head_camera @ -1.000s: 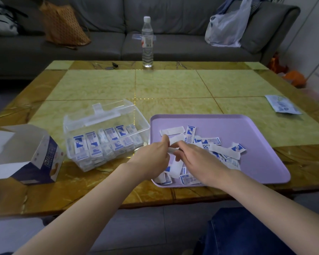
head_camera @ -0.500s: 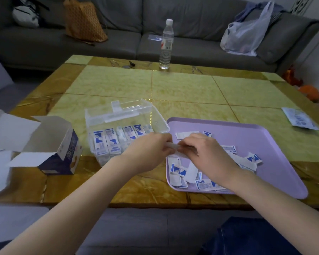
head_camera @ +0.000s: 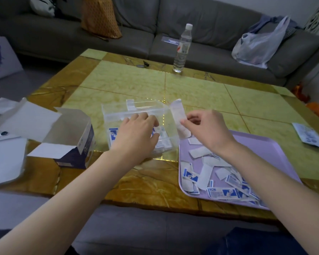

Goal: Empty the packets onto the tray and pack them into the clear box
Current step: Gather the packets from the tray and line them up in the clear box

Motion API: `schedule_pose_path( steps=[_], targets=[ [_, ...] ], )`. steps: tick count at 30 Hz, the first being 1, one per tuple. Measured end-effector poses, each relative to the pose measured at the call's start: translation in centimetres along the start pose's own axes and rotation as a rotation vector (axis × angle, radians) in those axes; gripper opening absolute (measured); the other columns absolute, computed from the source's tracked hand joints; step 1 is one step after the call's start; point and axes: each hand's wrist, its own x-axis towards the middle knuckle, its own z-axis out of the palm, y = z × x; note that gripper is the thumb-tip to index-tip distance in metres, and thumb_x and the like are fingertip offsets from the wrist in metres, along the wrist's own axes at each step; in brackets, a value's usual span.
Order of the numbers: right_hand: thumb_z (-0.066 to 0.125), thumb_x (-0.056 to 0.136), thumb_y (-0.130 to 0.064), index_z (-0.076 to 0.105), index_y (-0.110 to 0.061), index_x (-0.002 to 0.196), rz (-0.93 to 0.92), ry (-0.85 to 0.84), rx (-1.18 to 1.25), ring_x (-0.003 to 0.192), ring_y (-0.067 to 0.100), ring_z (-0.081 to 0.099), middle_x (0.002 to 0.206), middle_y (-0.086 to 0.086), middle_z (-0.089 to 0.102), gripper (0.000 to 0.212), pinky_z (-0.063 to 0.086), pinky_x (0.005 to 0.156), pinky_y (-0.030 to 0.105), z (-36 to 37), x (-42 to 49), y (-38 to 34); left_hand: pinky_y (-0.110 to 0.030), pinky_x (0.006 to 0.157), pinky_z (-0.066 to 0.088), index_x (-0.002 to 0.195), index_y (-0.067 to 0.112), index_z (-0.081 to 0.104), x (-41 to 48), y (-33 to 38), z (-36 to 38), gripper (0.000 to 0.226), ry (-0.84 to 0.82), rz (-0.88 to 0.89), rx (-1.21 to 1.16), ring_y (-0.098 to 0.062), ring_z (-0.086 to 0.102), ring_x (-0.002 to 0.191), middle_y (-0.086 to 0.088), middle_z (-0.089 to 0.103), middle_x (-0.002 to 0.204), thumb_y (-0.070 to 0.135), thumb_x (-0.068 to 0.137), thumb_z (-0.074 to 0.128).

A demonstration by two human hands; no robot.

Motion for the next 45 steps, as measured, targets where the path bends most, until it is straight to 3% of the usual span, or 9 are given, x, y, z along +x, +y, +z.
schedule_pose_path(
  steps=[6, 11, 16, 21, 26, 31, 35, 42, 45],
  targets=[
    [0.062, 0.086, -0.016, 0.061, -0.001, 0.063, 0.052, -0.126, -0.217, 0.066, 0.028, 0.056, 0.066, 0.013, 0.063, 0.028, 0.040, 0.059, 0.029, 3.2, 4.0, -0.4, -0.027, 0.087, 0.028, 0.104, 0.025, 0.057, -1.2, -1.2, 1.0, 0.017, -0.026, 0.019, 0.044, -0.017, 0.045, 0.104, 0.007, 0.058, 0.106, 0.031, 0.096, 0.044],
    [0.059, 0.083, -0.011, 0.032, -0.014, 0.046, 0.150, -0.299, -0.428, 0.049, 0.019, 0.030, 0.048, 0.004, 0.029, 0.046, 0.022, 0.042, 0.025, 5.9, 5.5, -0.2, -0.028, 0.090, 0.030, 0.102, 0.025, 0.060, -1.3, -1.4, 1.3, 0.014, -0.015, -0.016, -0.050, -0.017, 0.048, 0.101, 0.007, 0.059, 0.105, 0.028, 0.096, 0.047],
    [0.055, 0.085, -0.003, 0.031, -0.011, 0.055, 0.232, -0.328, -0.571, 0.074, 0.028, 0.047, 0.059, 0.004, 0.037, 0.040, 0.030, 0.047, 0.022, 7.5, 6.2, -0.6, -0.030, 0.088, 0.030, 0.101, 0.024, 0.059, -1.2, -1.6, 1.6, 0.013, 0.023, -0.004, -0.041, -0.018, 0.047, 0.100, 0.005, 0.059, 0.104, 0.025, 0.096, 0.048],
    [0.047, 0.091, -0.008, 0.034, -0.008, 0.064, 0.282, -0.371, -0.586, 0.093, 0.033, 0.057, 0.107, 0.020, 0.061, 0.030, 0.040, 0.069, 0.030, 8.1, 6.2, -0.8, -0.029, 0.085, 0.030, 0.101, 0.024, 0.060, -1.0, -1.8, 1.9, 0.015, 0.049, 0.011, -0.032, -0.018, 0.046, 0.098, 0.005, 0.060, 0.103, 0.019, 0.095, 0.046],
    [0.049, 0.095, -0.017, 0.040, -0.005, 0.068, 0.314, -0.491, -0.590, 0.081, 0.029, 0.050, 0.095, 0.015, 0.054, 0.031, 0.032, 0.048, 0.022, 8.9, 6.7, -0.4, -0.028, 0.084, 0.029, 0.100, 0.024, 0.060, -0.8, -1.9, 2.0, 0.015, 0.041, 0.006, -0.061, -0.018, 0.045, 0.097, 0.006, 0.061, 0.102, 0.020, 0.094, 0.047],
    [0.044, 0.095, -0.009, 0.058, 0.006, 0.103, 0.322, -0.633, -0.652, 0.097, 0.032, 0.056, 0.105, 0.019, 0.058, 0.021, 0.036, 0.059, 0.024, 8.8, 7.1, -0.8, -0.027, 0.082, 0.028, 0.099, 0.024, 0.061, -0.9, -2.0, 1.9, 0.015, 0.050, 0.004, -0.078, -0.018, 0.045, 0.096, 0.006, 0.061, 0.101, 0.019, 0.094, 0.048],
    [0.034, 0.096, -0.004, 0.033, -0.008, 0.059, 0.370, -0.563, -0.646, 0.054, 0.015, 0.033, 0.068, 0.006, 0.038, 0.037, 0.028, 0.049, 0.021, 8.9, 6.9, -1.8, -0.027, 0.079, 0.025, 0.097, 0.025, 0.061, -0.7, -1.9, 1.9, 0.015, 0.047, 0.000, -0.078, -0.018, 0.044, 0.095, 0.005, 0.061, 0.100, 0.017, 0.093, 0.048],
    [0.039, 0.087, 0.007, 0.033, -0.007, 0.057, 0.330, -0.595, -0.654, 0.063, 0.022, 0.052, 0.071, 0.008, 0.045, 0.034, 0.029, 0.044, 0.022, 9.0, 7.5, -1.4, -0.027, 0.083, 0.028, 0.097, 0.024, 0.062, -0.7, -2.0, 1.9, 0.015, 0.046, 0.004, -0.105, -0.018, 0.045, 0.095, 0.005, 0.062, 0.099, 0.017, 0.092, 0.049],
    [0.038, 0.091, 0.002, 0.038, -0.008, 0.058, 0.355, -0.593, -0.599, 0.033, 0.012, 0.050, 0.065, 0.007, 0.049, 0.035, 0.036, 0.046, 0.021, 9.0, 7.8, -0.9, -0.027, 0.084, 0.030, 0.098, 0.024, 0.062, -0.7, -2.0, 2.0, 0.016, 0.050, 0.006, -0.105, -0.018, 0.046, 0.096, 0.005, 0.062, 0.100, 0.018, 0.093, 0.049]
  ],
)
